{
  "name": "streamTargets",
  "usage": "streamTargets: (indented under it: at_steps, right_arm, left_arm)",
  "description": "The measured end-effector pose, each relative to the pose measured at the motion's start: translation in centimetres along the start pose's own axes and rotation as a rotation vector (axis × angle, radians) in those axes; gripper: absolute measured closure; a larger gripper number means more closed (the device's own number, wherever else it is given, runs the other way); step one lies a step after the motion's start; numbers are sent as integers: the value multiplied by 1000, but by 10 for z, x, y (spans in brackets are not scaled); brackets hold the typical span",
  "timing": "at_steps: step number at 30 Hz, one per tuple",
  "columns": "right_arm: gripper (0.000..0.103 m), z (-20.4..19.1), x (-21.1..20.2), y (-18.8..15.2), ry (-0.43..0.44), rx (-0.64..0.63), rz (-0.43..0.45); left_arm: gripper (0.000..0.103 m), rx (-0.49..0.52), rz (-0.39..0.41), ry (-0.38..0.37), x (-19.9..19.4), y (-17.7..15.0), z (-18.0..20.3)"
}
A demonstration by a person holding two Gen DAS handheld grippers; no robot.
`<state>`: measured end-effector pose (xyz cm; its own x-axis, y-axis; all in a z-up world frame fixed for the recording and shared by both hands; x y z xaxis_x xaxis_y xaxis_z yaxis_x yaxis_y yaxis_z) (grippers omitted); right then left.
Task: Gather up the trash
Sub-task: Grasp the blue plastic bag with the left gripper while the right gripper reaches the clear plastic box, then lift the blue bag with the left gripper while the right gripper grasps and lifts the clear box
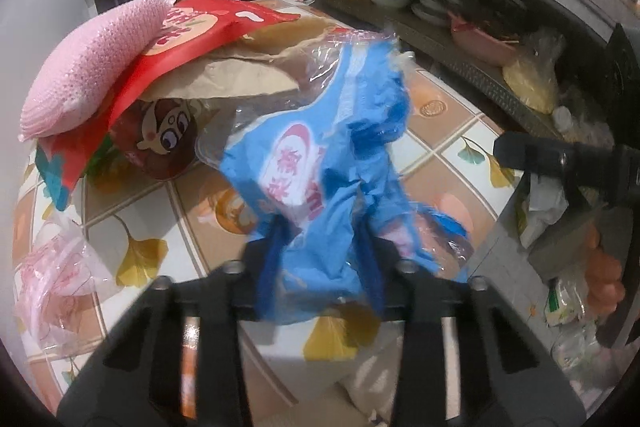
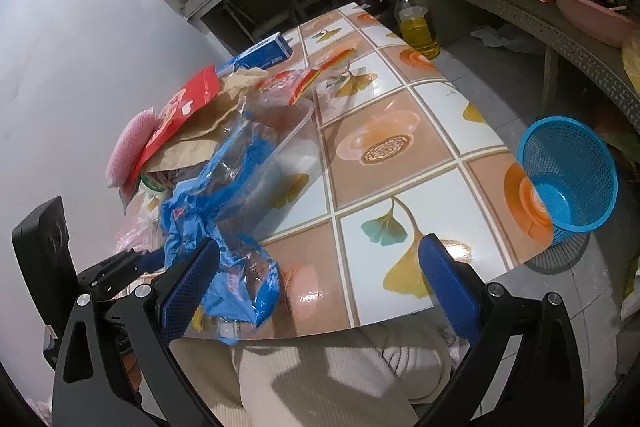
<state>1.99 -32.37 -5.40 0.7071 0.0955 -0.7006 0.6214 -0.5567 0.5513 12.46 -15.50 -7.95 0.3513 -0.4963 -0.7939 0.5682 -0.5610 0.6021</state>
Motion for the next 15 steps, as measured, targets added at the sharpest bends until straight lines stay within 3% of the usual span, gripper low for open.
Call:
streamTargets:
  at_steps: [2, 4, 15]
  right_arm:
    - [6, 1, -4, 0, -1, -2, 8]
    - [6, 1, -9, 1, -2, -3, 18]
    - [6, 1, -29, 7, 21, 14, 69]
  left_arm:
    - [90, 5, 7, 3, -4, -1, 1]
    - [97, 6, 17, 7, -10, -2, 1]
    - [99, -42, 117, 29, -62, -8, -4]
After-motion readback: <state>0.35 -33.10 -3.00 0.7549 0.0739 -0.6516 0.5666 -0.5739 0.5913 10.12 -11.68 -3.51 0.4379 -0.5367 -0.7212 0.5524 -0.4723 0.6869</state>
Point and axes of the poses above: each gripper's, at about its wrist camera, not at the fingertips, and x roughly the way its jaws point, z to its right, y to its top, the point moved 4 cm from there along x, roughly the way its jaws point, and after that the axes turned 3 degrees about -x, right-handed, at the moved point
